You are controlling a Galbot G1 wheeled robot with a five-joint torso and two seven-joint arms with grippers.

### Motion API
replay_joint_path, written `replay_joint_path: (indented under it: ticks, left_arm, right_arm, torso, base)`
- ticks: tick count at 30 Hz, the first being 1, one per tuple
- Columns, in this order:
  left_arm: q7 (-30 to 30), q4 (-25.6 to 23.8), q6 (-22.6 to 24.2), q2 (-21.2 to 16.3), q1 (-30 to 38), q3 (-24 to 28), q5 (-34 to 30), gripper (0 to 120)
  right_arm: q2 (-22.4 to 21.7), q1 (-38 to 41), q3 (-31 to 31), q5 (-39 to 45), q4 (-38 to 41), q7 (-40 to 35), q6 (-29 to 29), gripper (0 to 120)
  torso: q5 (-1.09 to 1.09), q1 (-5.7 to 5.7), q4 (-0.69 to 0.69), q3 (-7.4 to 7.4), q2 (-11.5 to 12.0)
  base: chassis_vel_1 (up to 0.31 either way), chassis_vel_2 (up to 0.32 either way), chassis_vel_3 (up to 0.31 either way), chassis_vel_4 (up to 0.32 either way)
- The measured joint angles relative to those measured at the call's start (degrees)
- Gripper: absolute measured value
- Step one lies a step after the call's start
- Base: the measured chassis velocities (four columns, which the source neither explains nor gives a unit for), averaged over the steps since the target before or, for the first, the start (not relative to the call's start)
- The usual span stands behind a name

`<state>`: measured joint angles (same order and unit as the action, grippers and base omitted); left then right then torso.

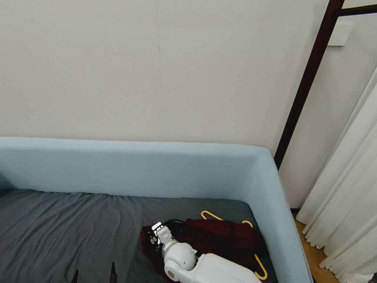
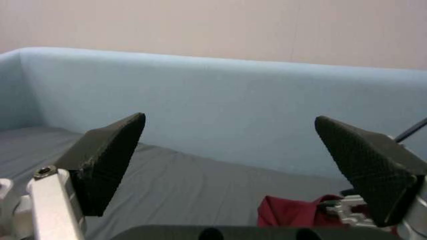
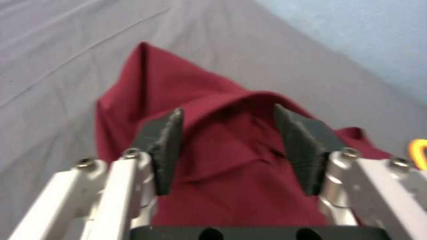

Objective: Pick up the clothes from the sofa and hang them on the clothes hanger.

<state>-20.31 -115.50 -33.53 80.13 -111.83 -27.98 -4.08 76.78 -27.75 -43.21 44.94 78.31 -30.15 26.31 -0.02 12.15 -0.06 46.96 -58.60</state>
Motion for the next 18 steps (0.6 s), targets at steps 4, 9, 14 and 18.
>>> replay_joint_path:
  ticks: [4, 9, 14, 18]
  left_arm:
    - [-0.1, 0.5, 0.0, 0.0, 0.2, 0.1, 0.0, 100]
    - [0.0, 1.3, 0.1, 0.0, 1.2, 1.5, 0.2, 100]
    - [0.1, 2.1, 0.6, -0.5, 2.3, 2.3, -0.1, 100]
    - [0.1, 2.4, 1.0, -0.8, 2.7, 2.5, -0.3, 100]
  right_arm:
    - [-5.5, -1.0, 2.4, 0.1, 5.5, -0.3, 0.0, 72]
    - [-14.9, -3.8, 7.3, 0.0, 13.4, 0.0, 0.0, 90]
    - [-24.9, -10.4, 16.5, 1.0, 21.3, 1.6, -0.3, 100]
    - [-28.5, -17.1, 23.2, 1.0, 24.9, 3.0, -0.6, 100]
  torso:
    - [-0.01, 0.00, -0.02, 0.00, 0.0]
    - [0.01, 0.00, -0.02, 0.00, 0.0]
    - [0.01, 0.00, -0.02, 0.00, 0.0]
    - [-0.01, 0.00, -0.03, 0.00, 0.0]
  base:
    - [0.000, 0.000, 0.000, 0.000]
    - [0.000, 0.000, 0.000, 0.000]
    - [0.000, 0.000, 0.000, 0.000]
    - [0.000, 0.000, 0.000, 0.000]
